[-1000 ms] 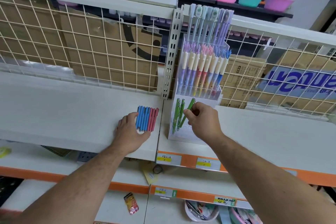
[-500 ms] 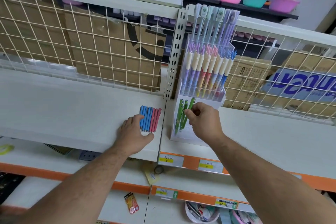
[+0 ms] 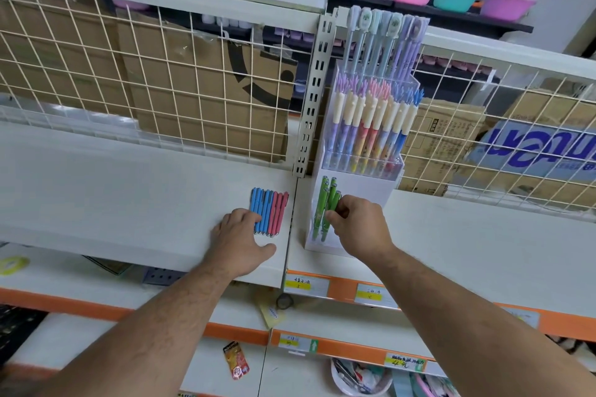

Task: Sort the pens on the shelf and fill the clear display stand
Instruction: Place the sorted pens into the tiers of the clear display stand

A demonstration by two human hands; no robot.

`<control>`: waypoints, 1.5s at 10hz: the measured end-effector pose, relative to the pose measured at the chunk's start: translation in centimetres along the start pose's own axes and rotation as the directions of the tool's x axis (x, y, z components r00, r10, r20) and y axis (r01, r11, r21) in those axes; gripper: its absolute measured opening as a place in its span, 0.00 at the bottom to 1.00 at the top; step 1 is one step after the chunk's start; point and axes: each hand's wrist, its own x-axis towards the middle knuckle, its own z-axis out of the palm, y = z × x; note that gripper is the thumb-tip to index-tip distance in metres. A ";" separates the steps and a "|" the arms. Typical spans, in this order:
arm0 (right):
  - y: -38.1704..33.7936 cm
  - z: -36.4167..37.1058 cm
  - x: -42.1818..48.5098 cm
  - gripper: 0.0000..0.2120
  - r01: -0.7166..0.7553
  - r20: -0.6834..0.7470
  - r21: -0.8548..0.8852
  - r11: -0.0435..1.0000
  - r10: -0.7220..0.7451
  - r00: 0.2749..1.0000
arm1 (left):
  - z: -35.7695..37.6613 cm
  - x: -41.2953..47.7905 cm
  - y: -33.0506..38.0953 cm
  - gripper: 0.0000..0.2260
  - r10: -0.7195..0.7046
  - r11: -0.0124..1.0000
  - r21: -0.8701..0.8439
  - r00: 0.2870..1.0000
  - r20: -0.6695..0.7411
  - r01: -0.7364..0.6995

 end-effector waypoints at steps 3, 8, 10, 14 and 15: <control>0.0 0.2 -0.1 0.09 -0.032 0.006 0.012 0.999 0.032 0.999 | 0.0 0.0 0.1 0.33 -0.001 1.000 0.009 1.000 -0.002 0.001; 0.5 0.9 -0.5 0.10 -0.037 0.004 0.060 0.997 0.037 0.999 | 0.0 -0.1 0.2 0.32 -0.009 1.000 0.011 1.000 0.000 0.009; 0.7 1.1 -0.5 0.10 -0.060 -0.013 0.095 0.994 0.062 0.998 | 0.0 0.0 0.1 0.31 -0.006 1.000 0.004 1.000 0.003 0.006; 0.9 1.1 -0.7 0.10 -0.015 -0.051 0.044 0.999 0.018 0.999 | 0.1 0.0 0.0 0.32 0.002 1.000 0.009 1.000 0.001 -0.002; 1.1 1.2 -0.7 0.09 -0.024 -0.055 0.046 0.999 0.027 0.998 | 0.1 0.0 0.0 0.31 0.003 1.000 0.007 1.000 -0.005 -0.003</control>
